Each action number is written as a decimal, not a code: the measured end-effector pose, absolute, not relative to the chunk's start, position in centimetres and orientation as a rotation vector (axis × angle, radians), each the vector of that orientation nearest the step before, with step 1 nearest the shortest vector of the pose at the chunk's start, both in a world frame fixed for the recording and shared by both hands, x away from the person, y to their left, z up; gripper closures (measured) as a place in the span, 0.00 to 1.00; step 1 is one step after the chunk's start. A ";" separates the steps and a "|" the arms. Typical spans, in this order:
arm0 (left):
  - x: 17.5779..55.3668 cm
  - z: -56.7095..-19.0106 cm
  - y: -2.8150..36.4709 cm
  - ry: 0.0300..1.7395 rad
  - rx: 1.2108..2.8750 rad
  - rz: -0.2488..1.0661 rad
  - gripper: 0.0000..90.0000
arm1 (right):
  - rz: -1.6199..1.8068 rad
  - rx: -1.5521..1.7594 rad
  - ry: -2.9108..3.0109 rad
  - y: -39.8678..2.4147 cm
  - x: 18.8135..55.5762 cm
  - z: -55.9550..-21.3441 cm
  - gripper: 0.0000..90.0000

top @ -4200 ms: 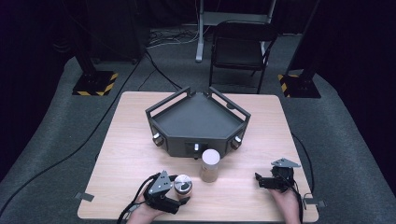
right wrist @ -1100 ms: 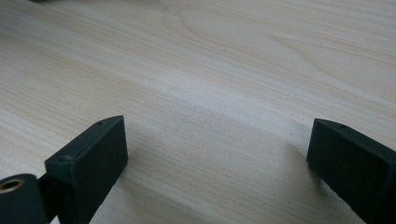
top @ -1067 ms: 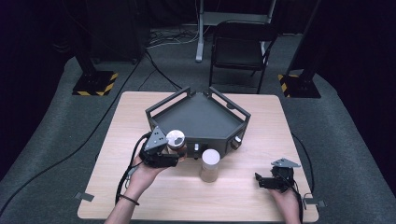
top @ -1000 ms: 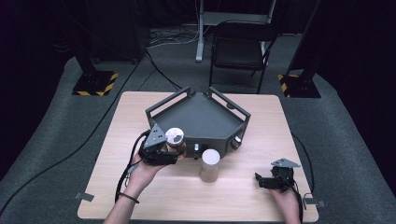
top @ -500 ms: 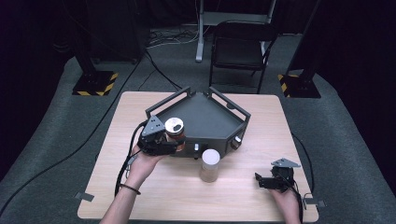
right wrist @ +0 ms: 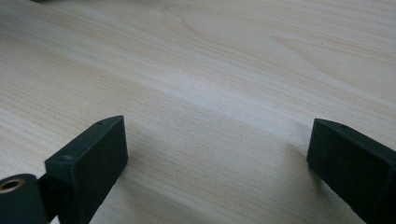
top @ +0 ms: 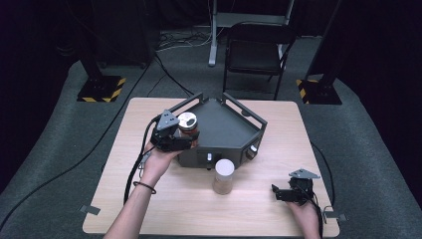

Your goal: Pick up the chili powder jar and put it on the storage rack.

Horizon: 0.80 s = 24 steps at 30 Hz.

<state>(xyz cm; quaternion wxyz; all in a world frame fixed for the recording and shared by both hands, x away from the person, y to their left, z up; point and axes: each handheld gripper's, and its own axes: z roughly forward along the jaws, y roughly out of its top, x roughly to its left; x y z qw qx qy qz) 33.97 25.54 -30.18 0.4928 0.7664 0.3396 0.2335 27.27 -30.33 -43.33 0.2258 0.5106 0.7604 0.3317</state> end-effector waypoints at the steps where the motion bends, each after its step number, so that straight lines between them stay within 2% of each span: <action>1: 34.2 -30.3 25.4 0.831 1.853 0.569 0.35 | 0.915 1.408 2.097 -30.3 27.3 -43.3 0.05; 24: 36.9 -31.8 23.8 0.955 1.868 0.585 0.35 | 0.917 1.403 2.100 -30.4 27.3 -43.3 0.05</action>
